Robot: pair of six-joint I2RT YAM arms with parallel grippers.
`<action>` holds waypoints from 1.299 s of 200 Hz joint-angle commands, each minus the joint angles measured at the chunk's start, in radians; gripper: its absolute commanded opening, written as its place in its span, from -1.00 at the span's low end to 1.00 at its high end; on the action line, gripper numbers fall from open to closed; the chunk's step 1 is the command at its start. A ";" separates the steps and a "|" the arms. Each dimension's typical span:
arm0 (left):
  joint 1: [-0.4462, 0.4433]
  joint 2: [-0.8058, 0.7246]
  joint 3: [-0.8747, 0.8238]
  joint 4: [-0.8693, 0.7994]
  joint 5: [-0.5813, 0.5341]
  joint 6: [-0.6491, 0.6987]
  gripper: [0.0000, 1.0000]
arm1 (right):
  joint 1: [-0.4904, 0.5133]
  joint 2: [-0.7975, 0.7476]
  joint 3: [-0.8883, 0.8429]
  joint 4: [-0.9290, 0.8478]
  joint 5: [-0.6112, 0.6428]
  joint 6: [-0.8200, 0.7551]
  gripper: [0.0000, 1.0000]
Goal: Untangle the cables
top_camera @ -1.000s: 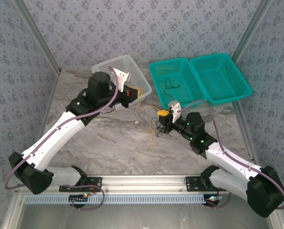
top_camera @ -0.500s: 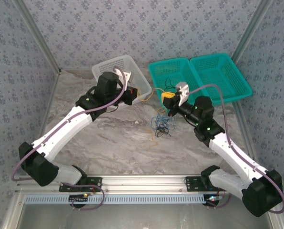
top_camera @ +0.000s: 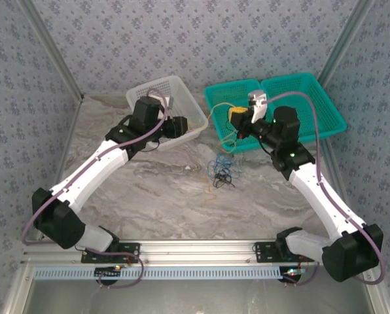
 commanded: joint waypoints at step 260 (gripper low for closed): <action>0.283 -0.362 -0.487 0.177 -0.087 -0.242 0.98 | -0.598 0.765 0.881 -0.593 0.443 -0.112 -0.19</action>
